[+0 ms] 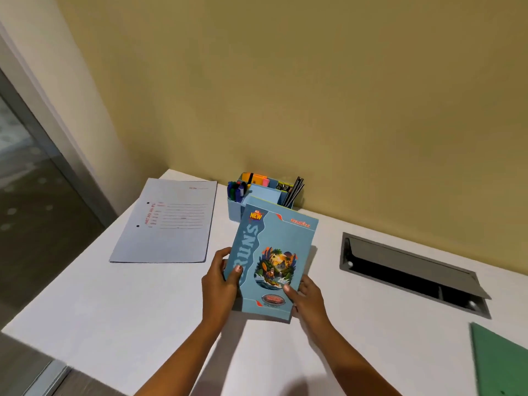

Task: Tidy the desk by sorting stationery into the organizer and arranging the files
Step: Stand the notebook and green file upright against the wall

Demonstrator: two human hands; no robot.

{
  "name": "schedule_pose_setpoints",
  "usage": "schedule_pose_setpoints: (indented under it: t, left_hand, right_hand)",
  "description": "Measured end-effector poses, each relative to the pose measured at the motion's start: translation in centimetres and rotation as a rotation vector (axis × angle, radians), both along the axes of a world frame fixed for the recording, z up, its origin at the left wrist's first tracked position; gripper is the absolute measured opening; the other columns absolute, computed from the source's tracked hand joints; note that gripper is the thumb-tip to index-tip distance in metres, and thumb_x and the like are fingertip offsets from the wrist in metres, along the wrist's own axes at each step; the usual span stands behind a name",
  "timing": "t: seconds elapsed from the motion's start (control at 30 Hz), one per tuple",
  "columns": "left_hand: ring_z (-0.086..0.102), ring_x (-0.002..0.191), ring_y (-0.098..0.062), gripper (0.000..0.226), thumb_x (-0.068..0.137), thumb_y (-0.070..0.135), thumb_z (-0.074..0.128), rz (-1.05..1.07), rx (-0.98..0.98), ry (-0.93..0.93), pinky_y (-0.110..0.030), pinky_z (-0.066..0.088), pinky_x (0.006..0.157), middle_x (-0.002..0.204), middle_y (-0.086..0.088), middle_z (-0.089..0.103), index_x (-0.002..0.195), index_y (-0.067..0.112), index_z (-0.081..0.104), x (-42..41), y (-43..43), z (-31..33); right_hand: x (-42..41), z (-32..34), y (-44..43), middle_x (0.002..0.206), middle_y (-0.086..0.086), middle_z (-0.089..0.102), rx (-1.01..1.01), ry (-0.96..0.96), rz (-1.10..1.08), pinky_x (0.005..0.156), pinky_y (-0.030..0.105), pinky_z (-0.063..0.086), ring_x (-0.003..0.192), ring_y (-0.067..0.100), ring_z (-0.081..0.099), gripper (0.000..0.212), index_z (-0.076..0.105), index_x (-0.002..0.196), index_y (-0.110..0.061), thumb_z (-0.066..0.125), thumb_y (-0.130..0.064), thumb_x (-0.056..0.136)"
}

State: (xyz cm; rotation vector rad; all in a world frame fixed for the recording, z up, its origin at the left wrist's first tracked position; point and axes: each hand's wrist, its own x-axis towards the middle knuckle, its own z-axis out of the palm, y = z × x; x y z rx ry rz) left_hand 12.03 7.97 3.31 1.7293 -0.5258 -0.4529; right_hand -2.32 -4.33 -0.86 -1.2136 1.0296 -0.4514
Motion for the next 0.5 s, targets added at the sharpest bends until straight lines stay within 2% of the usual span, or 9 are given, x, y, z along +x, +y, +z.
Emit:
schedule_pose_setpoints:
  t: [0.1,0.17,0.23,0.3,0.37,0.4,0.47,0.5]
  left_hand:
    - [0.071,0.088,-0.013,0.033,0.093,0.019,0.055,-0.146,-0.005,0.033,-0.023,0.059,0.065,0.114,0.003,0.067,0.125,0.027,0.048,-0.9,-2.6,-0.7]
    - [0.069,0.092,-0.009,0.040,0.094,0.017,0.054,-0.232,0.013,0.025,-0.018,0.057,0.068,0.118,0.006,0.065,0.132,0.030,0.045,-1.4,-4.1,-1.3]
    - [0.068,0.097,-0.011,0.050,0.094,0.016,0.055,-0.310,0.035,0.034,-0.018,0.056,0.071,0.122,0.007,0.062,0.139,0.032,0.038,-1.8,-5.2,-2.1]
    - [0.067,0.101,-0.016,0.054,0.092,0.034,0.057,-0.356,0.088,0.001,-0.020,0.056,0.075,0.123,0.009,0.060,0.140,0.037,0.033,-2.0,-6.2,-3.2]
    - [0.066,0.099,-0.011,0.073,0.078,0.073,0.048,-0.402,0.125,-0.055,-0.021,0.056,0.077,0.116,0.016,0.061,0.141,0.041,0.027,-1.9,-7.3,-4.5]
    - [0.065,0.098,-0.006,0.084,0.071,0.084,0.040,-0.437,0.135,-0.078,-0.021,0.055,0.078,0.114,0.019,0.060,0.142,0.041,0.025,-1.8,-8.0,-5.3]
    - [0.060,0.098,0.006,0.091,0.069,0.086,0.038,-0.485,0.177,-0.078,-0.011,0.050,0.080,0.113,0.019,0.058,0.143,0.036,0.019,-1.7,-9.5,-6.1]
    - [0.059,0.096,0.007,0.086,0.074,0.077,0.044,-0.495,0.207,-0.073,-0.007,0.047,0.081,0.113,0.016,0.057,0.143,0.033,0.018,-1.8,-10.1,-6.1]
  right_hand:
    - [-1.9,0.0,-1.4,0.101,-0.001,0.071,-0.061,0.034,-0.172,0.075,0.045,0.059,0.086,0.020,0.071,0.026,0.061,0.107,-0.023,0.069,-0.013,0.085]
    - [-3.1,-0.7,-2.4,0.102,0.001,0.071,-0.080,0.069,-0.254,0.075,0.048,0.059,0.087,0.023,0.071,0.027,0.061,0.108,-0.024,0.070,-0.013,0.084]
    - [-4.2,-1.5,-3.4,0.104,0.001,0.070,-0.103,0.129,-0.310,0.074,0.049,0.059,0.086,0.023,0.071,0.026,0.061,0.105,-0.028,0.071,-0.016,0.083]
    - [-5.1,-2.2,-4.4,0.103,-0.001,0.071,-0.147,0.219,-0.351,0.071,0.046,0.060,0.082,0.021,0.071,0.024,0.061,0.102,-0.029,0.071,-0.019,0.083]
    - [-5.6,-2.5,-5.2,0.099,0.000,0.070,-0.193,0.316,-0.387,0.070,0.043,0.060,0.078,0.020,0.071,0.019,0.060,0.097,-0.026,0.071,-0.019,0.083]
    - [-5.7,-2.7,-5.6,0.096,0.000,0.070,-0.207,0.361,-0.399,0.070,0.043,0.060,0.076,0.020,0.070,0.017,0.059,0.094,-0.025,0.071,-0.019,0.083]
    - [-5.8,-3.1,-6.3,0.092,-0.001,0.068,-0.203,0.419,-0.408,0.072,0.045,0.059,0.074,0.022,0.069,0.018,0.056,0.089,-0.027,0.071,-0.019,0.083]
    - [-5.7,-3.4,-6.7,0.091,-0.001,0.067,-0.196,0.442,-0.409,0.073,0.046,0.058,0.074,0.023,0.068,0.019,0.055,0.088,-0.028,0.070,-0.018,0.083]
